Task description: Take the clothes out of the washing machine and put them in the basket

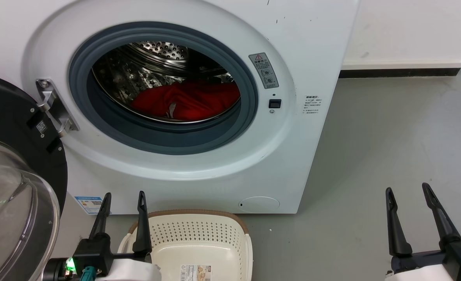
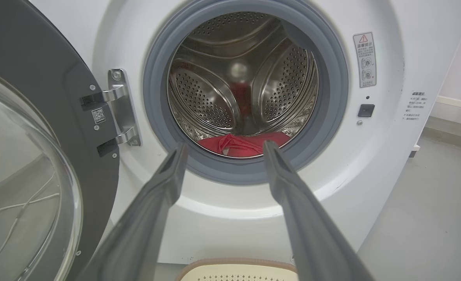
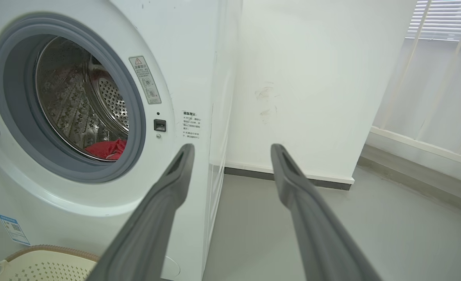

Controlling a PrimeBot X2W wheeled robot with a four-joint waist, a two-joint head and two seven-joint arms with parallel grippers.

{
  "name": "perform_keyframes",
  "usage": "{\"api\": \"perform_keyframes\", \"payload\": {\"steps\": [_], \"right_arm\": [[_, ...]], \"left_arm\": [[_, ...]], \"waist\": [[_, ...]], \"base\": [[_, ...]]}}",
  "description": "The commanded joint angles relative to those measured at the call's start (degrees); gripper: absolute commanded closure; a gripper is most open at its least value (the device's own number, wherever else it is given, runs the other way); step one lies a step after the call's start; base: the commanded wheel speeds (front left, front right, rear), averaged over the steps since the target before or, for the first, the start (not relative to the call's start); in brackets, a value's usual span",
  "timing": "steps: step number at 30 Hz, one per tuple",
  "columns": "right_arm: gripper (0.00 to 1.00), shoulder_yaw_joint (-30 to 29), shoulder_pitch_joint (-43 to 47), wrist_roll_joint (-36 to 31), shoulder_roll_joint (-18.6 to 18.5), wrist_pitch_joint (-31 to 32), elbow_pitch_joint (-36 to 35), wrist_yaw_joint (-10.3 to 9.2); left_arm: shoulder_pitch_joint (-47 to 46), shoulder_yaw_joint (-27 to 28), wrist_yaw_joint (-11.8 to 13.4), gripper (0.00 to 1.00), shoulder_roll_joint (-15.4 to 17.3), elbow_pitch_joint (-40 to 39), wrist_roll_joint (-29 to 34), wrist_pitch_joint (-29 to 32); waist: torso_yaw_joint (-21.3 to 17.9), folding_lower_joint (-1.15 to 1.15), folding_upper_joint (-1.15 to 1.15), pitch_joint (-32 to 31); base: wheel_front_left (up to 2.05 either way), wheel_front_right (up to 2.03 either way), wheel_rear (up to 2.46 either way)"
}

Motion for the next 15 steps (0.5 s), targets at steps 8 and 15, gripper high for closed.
{"api": "perform_keyframes", "payload": {"steps": [8, 15], "right_arm": [[0.0, 0.15, 0.83, 0.74, -0.1, -0.12, 0.44, -0.04], [0.0, 0.35, 0.57, 0.96, -0.1, -0.12, 0.21, -0.04]], "left_arm": [[0.76, -0.14, 0.29, 0.0, -0.07, 0.21, 0.27, -0.18], [0.54, 0.02, 0.25, 0.0, -0.07, 0.39, 0.23, -0.18]], "waist": [[-0.06, 0.0, 0.0, 0.0], [-0.23, 0.0, 0.0, 0.2]], "base": [[0.0, 0.0, 0.0], [0.0, 0.0, 0.0]]}}
